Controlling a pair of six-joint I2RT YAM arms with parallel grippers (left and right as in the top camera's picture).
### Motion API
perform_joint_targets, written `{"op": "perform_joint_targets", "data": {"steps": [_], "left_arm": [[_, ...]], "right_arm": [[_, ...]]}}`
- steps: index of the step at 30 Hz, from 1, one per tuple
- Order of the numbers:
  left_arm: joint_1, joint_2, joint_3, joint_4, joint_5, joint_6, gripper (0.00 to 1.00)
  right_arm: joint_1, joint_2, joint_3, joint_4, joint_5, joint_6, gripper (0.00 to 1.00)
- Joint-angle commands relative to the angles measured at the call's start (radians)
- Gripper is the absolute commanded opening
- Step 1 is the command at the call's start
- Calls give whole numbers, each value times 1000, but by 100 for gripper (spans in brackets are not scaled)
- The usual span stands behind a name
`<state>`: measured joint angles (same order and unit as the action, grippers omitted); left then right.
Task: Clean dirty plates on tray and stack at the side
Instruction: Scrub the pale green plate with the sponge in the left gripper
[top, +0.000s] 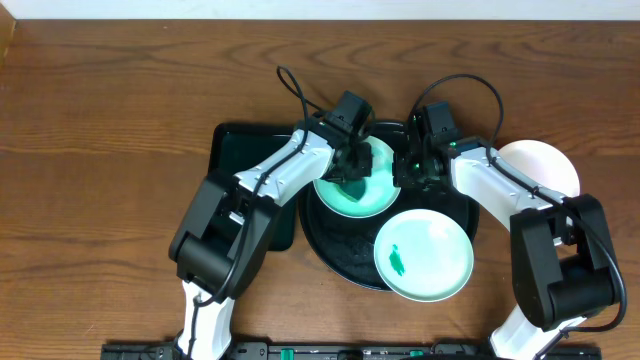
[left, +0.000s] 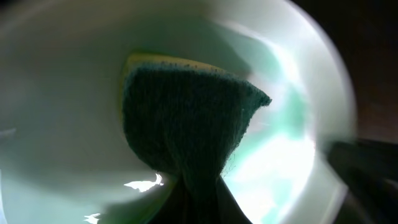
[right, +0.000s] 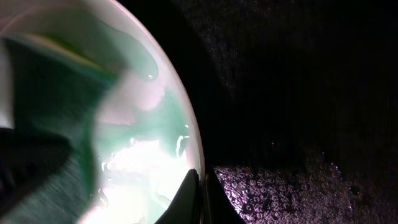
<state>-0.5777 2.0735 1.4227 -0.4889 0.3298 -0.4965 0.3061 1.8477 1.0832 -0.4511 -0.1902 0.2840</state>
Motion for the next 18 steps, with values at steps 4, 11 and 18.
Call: {"op": "perform_joint_targets", "data": {"steps": [4,11,18], "left_arm": [[-60,32,13,19,229,5,7],[-47,-117,23,16,134,6,8],[-43,-275,22,-67,-206,6,7]], "right_arm": [[11,11,-5,13,-26,0,1],[12,11,-5,14,-25,0,1],[12,11,-5,14,-25,0,1]]}}
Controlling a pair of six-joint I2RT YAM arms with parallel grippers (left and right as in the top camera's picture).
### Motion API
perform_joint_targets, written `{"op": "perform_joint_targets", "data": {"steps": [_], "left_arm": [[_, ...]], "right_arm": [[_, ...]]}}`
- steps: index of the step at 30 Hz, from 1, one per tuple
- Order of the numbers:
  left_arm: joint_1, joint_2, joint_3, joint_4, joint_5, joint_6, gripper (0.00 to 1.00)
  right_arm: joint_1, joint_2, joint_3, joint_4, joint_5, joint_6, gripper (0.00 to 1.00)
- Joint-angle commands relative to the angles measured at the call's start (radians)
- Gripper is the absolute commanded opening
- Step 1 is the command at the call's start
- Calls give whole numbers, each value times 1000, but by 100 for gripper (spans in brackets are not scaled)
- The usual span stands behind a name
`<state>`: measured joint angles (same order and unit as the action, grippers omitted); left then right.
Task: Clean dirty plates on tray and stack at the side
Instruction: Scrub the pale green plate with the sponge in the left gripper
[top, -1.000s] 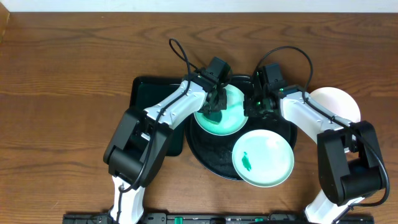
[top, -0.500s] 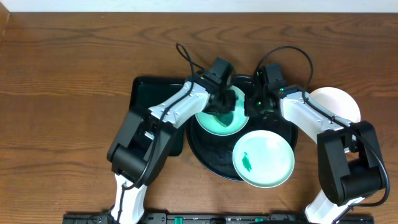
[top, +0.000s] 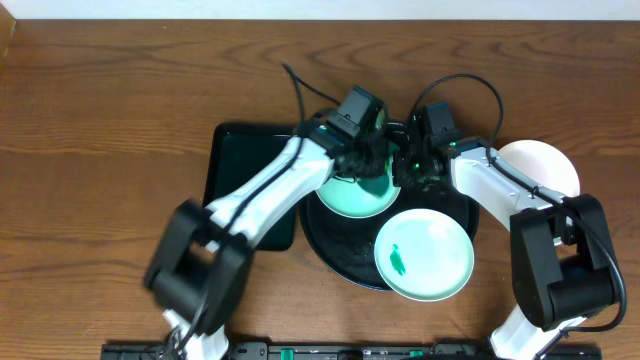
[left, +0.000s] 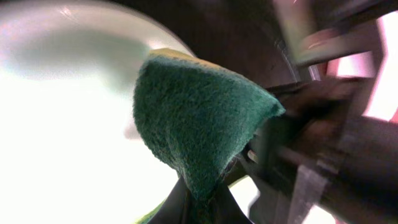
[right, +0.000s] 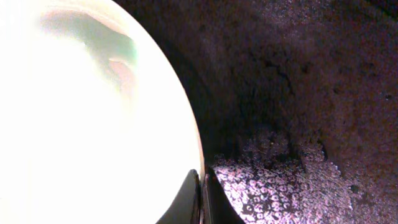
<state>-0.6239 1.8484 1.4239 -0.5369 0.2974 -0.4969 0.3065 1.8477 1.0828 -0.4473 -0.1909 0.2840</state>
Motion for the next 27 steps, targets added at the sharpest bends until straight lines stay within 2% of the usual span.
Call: {"op": "perform_joint_targets", "data": {"steps": [1,4,16,20,23,27], "left_arm": [[3,-60,21,-37,-226,7,7],[3,-55,15,-68,-300,6,7],[3,105,-46,-20,-366,5,8],[3,170,-46,-15,-367,-30,7],[-2,192,-46,-19,-314,-43,7],[-5,193,-45,-5,-162,-43,7]], "right_arm": [[11,11,-5,10,-24,-1,1],[11,11,-5,10,-24,-1,1],[13,11,-5,10,-24,-1,1],[13,11,-5,10,-24,-1,1],[13,11,-5,10,-24,-1,1],[13,11,-5,11,-24,-1,1]]}}
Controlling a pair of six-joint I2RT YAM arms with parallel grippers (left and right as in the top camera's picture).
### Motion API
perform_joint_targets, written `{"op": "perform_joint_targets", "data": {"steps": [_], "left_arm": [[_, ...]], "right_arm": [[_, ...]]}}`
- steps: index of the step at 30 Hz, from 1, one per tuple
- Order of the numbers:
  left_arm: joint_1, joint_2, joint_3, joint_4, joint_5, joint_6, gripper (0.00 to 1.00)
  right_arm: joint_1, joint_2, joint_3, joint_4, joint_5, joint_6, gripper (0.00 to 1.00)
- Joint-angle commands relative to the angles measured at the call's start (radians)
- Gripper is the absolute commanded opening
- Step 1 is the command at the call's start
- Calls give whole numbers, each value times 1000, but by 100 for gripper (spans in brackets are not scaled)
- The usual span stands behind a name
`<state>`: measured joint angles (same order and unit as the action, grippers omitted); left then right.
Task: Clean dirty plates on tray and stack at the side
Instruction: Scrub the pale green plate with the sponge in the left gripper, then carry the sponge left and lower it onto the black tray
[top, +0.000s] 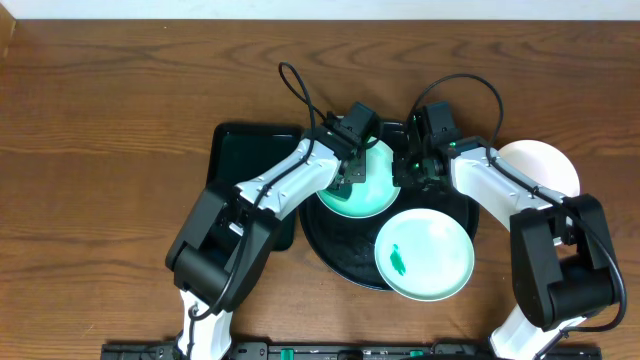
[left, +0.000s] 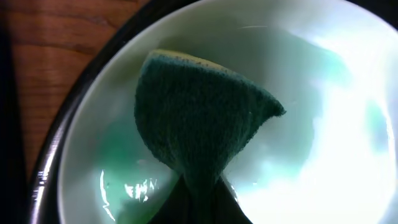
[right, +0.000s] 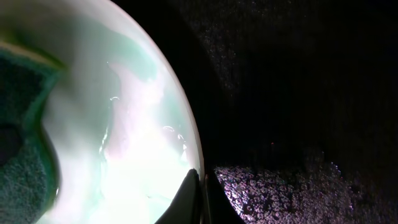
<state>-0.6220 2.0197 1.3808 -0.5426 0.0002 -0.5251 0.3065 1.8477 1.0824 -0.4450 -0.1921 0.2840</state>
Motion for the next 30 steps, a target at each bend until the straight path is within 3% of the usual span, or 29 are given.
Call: {"op": "perform_joint_targets", "data": {"steps": [1,7,19,24,30], "left_arm": [[-6,21,-2,10,181,-14,7],[-5,18,10,55,359,-15,7],[89,-244,37,-2,134,1,7],[178,-355,37,-154,40,73,7],[306,-363,24,-354,-27,137,8]], "right_arm": [[13,11,-5,9,-23,-1,1],[13,11,-5,9,-23,-1,1],[14,11,-5,9,-23,-1,1],[23,11,-5,14,-23,-1,1],[19,11,-5,15,-23,-1,1]]}}
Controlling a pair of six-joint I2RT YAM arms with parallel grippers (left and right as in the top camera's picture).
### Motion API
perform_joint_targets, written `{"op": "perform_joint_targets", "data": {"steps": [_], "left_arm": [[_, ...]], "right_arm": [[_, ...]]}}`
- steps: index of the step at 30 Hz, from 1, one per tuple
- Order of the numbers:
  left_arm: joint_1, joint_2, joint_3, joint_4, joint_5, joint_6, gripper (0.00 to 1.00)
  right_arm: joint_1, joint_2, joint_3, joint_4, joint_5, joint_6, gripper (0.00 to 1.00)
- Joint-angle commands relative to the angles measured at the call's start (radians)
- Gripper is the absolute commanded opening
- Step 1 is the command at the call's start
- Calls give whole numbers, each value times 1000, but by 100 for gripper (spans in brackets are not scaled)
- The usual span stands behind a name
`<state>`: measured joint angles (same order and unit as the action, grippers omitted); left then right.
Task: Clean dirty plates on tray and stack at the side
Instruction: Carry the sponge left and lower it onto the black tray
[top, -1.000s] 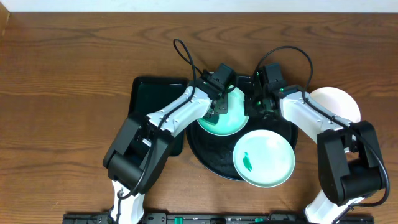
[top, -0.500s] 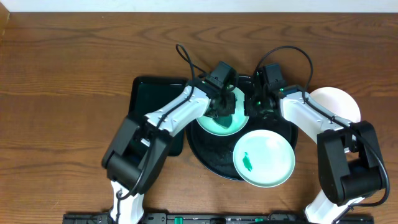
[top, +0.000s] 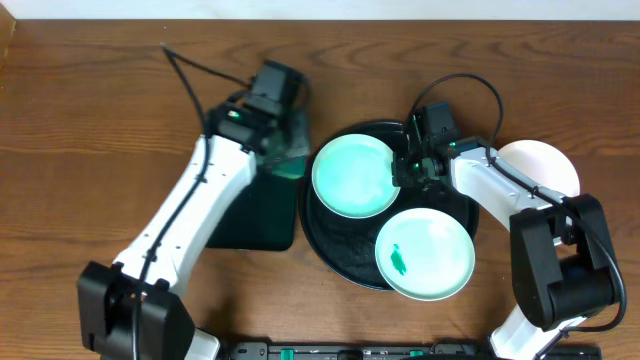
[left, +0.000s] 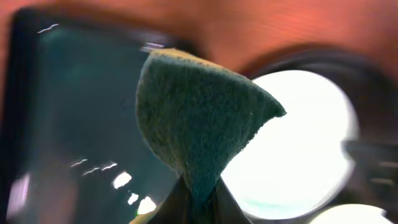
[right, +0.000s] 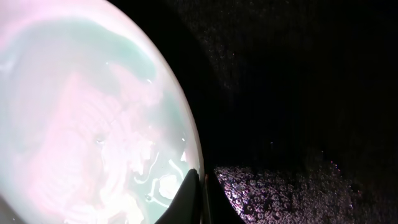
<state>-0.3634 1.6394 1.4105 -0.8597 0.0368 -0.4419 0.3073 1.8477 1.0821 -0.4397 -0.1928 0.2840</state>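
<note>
On the round black tray (top: 330, 250) lie two plates. The far plate (top: 354, 176) is smeared pale green and wet; my right gripper (top: 402, 172) is shut on its right rim (right: 189, 155). The near plate (top: 424, 254) carries a green stain (top: 397, 260). My left gripper (top: 285, 150) is shut on a green sponge (left: 199, 121) and hangs over the rectangular dark tray (top: 250, 210), left of the round tray. A clean white plate (top: 545, 165) rests on the table at the right.
The wooden table (top: 100, 130) stretches round both trays. The rectangular tray sits against the round tray's left side. Cables loop above both wrists near the far side of the trays.
My left gripper has left the far plate with the sponge and is now to the left, over the rectangular tray. The right gripper still grips the plate rim.
The left gripper held the sponge on the far plate while the right gripper held that plate's rim. At each earlier moment the sponge lay at a different spot on the plate and the green smear spread. Now the sponge is off the plate, over the rectangular tray.
</note>
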Motion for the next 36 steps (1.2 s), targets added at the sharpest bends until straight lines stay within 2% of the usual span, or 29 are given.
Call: {"op": "perform_joint_targets", "data": {"steps": [1,7,17,27,33,36], "left_arm": [[66,21,-16,-51,-65,53,7],[142,29,-149,14,-64,81,7],[161,29,-313,181,-104,95,7],[162,31,-375,214,-129,76,8],[162,38,-388,222,-213,74,8],[162,39,-388,228,-213,74,14]], "right_arm": [[19,11,-4,10,-22,0,1],[22,11,-4,10,-22,-1,1],[21,11,-4,7,-21,-2,1],[21,11,-4,2,-13,-2,1],[21,11,-4,10,-14,-1,1],[21,11,-4,10,-14,-1,1]]}}
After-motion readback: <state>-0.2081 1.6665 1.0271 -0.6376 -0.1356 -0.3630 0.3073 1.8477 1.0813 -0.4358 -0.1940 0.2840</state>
